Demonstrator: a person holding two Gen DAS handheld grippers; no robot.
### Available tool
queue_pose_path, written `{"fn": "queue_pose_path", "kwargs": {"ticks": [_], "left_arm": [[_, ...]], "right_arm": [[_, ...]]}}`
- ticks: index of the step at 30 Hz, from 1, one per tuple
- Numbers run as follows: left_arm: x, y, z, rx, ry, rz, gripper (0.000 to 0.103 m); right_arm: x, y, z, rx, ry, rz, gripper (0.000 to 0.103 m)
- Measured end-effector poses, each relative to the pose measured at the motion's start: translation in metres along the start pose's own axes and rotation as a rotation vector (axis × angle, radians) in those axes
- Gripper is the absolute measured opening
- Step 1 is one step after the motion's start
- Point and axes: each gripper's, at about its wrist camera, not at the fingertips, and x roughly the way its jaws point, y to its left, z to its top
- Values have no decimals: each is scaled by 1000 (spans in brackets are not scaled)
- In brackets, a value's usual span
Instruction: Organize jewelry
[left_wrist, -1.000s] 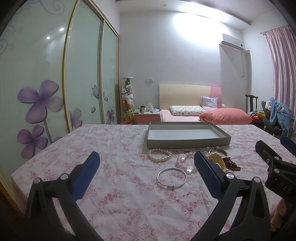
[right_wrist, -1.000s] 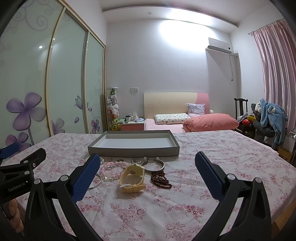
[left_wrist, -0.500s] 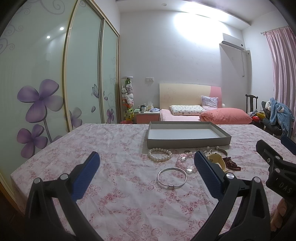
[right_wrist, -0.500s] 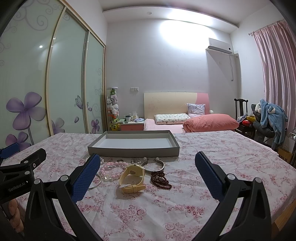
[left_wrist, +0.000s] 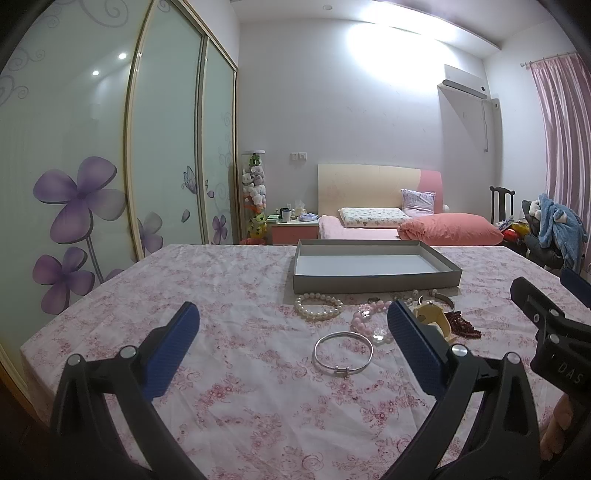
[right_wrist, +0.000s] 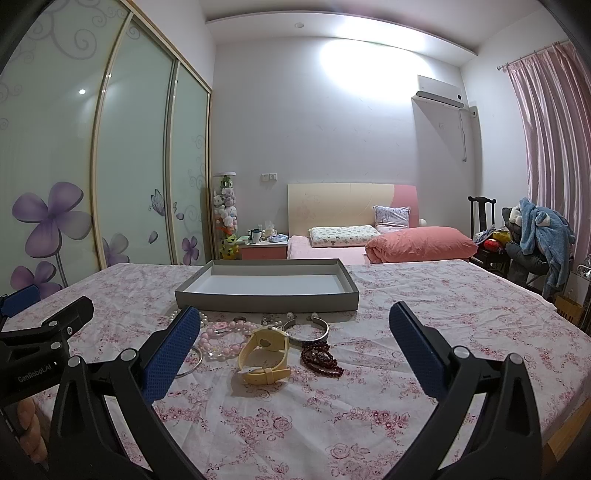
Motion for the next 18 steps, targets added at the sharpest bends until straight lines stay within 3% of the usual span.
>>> {"fn": "queue_pose_path", "kwargs": {"ticks": [15, 18], "left_arm": [[0, 0, 0, 0, 4, 0, 99], [1, -1, -12, 1, 7, 0, 99]], "right_arm": [[0, 0, -1, -1, 2, 0, 101], [0, 0, -1, -1, 2, -1, 101]]}}
